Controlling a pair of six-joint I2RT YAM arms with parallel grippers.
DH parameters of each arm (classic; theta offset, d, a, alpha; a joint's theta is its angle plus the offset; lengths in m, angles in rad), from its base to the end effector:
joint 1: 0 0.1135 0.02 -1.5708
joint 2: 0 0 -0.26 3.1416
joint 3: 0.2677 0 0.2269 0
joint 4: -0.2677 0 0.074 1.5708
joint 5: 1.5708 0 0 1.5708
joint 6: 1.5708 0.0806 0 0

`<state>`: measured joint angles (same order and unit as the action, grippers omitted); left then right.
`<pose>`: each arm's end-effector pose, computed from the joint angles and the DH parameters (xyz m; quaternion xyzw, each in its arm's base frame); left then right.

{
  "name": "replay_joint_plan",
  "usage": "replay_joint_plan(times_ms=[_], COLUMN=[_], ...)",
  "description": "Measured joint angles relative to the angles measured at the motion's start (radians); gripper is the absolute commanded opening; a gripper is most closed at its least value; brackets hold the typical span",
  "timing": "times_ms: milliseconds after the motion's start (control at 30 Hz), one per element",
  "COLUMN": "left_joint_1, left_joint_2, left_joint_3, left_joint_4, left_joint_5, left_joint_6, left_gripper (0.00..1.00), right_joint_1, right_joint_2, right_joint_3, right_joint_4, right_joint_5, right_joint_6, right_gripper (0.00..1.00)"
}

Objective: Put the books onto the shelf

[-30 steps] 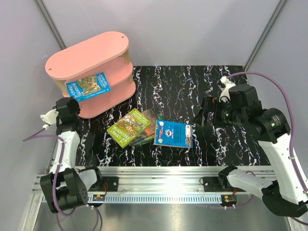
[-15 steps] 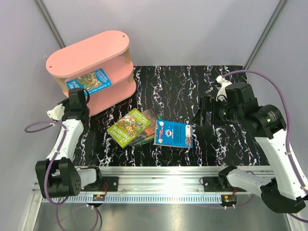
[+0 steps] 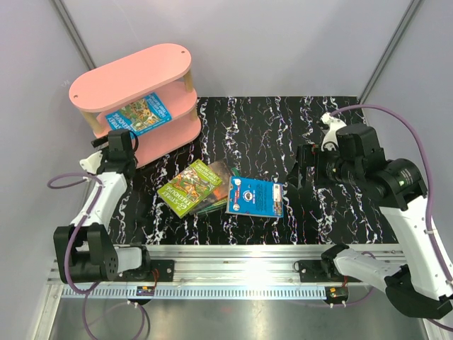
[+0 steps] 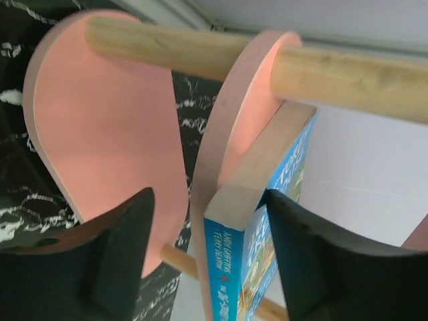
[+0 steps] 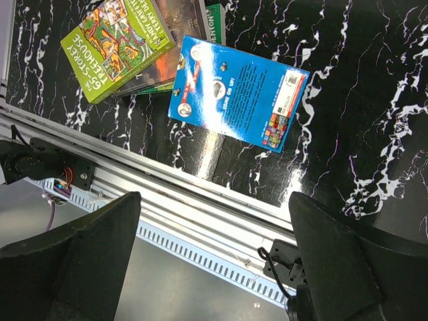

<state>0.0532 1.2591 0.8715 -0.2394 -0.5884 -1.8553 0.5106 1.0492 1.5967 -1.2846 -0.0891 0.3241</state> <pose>0.2770 0.0595 0.2511 -0.7717 0.3854 -0.1807 0.4726 0.1363 0.0846 0.4004 -0.1030 0.9078 0.2012 0.3533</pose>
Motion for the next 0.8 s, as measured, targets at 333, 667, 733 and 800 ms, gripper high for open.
replay_joint_plan(times_ms=[333,667,733,800], left_joint_1=[0.023,0.075,0.100,0.137], left_joint_2=[-0.030,-0.163,-0.183,-0.207], left_joint_3=[-0.018,-0.047,-0.047,-0.047], left_joint_4=[-0.023,-0.097,-0.099,-0.103], left_joint_5=[0.146,0.183,0.193,0.207], left_joint_6=[0.036,0.133,0.158,0.189], left_gripper=[0.99,0.99,0.99,0.99], right_joint_1=[0.000,0.002,0.002,0.002], right_joint_2=[-0.040,-0.082,-0.090,-0.100], right_joint_3=[0.000,0.000,0.000,0.000], right_joint_4=[0.000,0.000,0.000,0.000], right_joint_5=[-0.001,-0.007,-0.008,-0.009], right_joint_6=[-0.001,0.000,0.001,0.001], right_gripper=[1.00,1.00,1.00,1.00])
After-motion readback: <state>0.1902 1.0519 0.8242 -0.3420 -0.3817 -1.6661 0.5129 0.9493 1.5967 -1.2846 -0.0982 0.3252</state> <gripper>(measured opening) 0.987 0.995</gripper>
